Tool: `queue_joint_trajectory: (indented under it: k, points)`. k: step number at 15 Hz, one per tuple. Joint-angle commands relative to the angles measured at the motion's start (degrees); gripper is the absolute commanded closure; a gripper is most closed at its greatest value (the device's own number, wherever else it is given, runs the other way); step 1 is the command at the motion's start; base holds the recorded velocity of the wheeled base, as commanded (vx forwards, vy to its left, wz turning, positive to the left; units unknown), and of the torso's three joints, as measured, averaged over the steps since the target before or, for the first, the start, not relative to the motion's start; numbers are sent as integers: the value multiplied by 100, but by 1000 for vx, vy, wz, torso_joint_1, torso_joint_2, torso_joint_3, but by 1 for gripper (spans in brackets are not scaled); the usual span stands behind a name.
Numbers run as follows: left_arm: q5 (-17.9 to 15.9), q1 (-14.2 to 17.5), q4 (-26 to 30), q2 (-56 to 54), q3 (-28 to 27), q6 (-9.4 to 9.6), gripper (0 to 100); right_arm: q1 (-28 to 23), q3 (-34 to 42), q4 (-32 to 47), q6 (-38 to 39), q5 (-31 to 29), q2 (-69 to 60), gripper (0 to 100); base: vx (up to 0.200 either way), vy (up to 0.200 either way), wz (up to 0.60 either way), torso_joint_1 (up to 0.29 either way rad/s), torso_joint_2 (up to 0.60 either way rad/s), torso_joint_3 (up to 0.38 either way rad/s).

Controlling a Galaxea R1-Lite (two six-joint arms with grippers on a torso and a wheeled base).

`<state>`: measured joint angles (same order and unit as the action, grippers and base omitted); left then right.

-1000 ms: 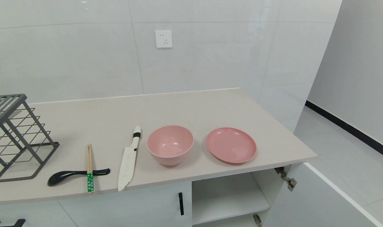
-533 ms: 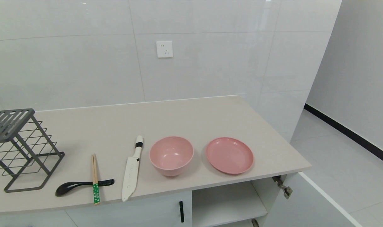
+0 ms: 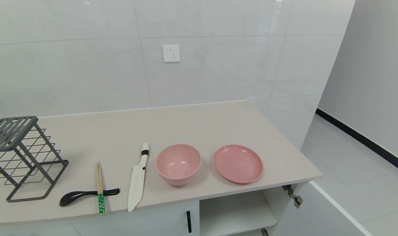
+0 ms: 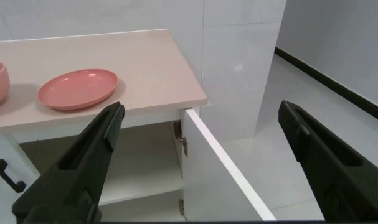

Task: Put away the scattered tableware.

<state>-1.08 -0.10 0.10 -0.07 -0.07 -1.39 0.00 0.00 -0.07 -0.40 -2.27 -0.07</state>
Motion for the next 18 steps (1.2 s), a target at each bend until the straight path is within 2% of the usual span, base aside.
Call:
queue_joint_trajectory:
  k: [1, 6, 10, 18]
  points:
    - [-6, 1, -1, 7, -1, -2, 0, 0, 0, -1, -4, -2, 7, 0, 0, 0, 0, 0, 0, 0]
    - [-6, 1, -1, 7, -1, -2, 0, 0, 0, -1, 5, -11, 7, 0, 0, 0, 0, 13, -27, -22]
    - [-6, 1, -1, 7, -1, -2, 0, 0, 0, -1, 5, -2, 7, 0, 0, 0, 0, 139, -347, -211]
    - [3, 1, -1, 7, 7, -2, 0, 0, 0, -1, -4, -11, 7, 0, 0, 0, 0, 16, -15, 1]
